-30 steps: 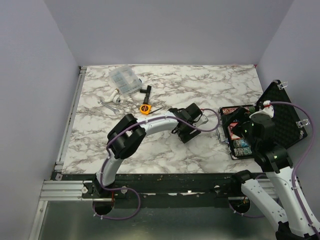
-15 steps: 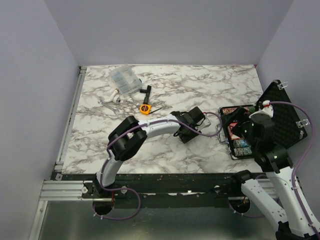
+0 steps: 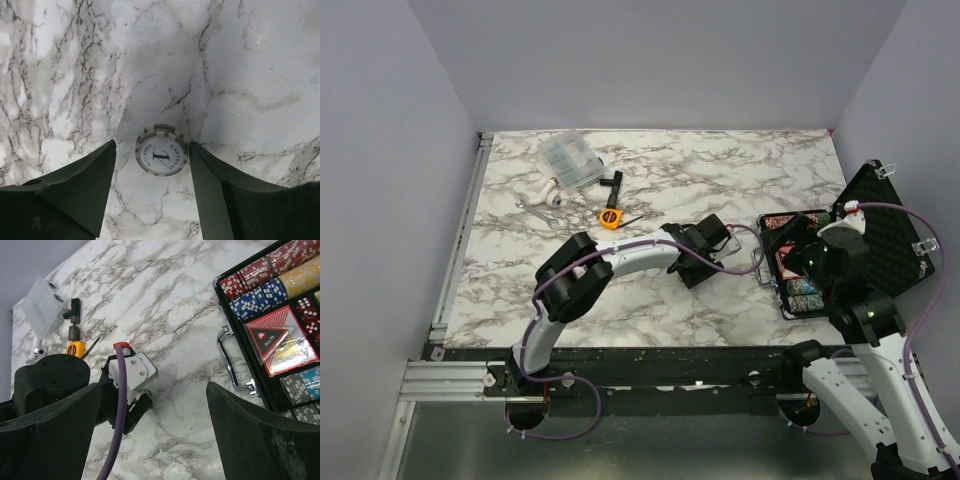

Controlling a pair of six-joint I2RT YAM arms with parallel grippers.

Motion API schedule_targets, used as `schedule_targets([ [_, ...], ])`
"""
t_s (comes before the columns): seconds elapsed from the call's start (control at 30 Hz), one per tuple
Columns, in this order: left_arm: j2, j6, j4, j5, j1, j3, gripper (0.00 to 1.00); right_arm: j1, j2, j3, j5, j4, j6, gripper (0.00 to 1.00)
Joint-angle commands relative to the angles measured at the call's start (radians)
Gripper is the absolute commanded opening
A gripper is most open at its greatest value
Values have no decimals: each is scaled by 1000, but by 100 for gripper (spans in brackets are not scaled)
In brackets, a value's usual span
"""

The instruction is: Pack up texas hold em set

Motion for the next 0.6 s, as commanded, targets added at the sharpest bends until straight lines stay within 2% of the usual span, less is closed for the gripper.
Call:
schedule_targets([
  [0.0, 53, 4, -81, 79, -8, -76, 61, -3, -4, -6, -11, 10, -14, 88],
  [0.27, 82, 1, -92, 122, -2, -91, 52, -3, -8, -3, -13, 5, -14, 88],
  [0.43, 88, 1, -103, 134, 11, -100, 53, -4, -8, 0, -10, 4, -14, 88],
  [0.57, 91, 2, -103, 150, 17, -109, 54, -3, -21, 4, 54, -12, 8, 88],
])
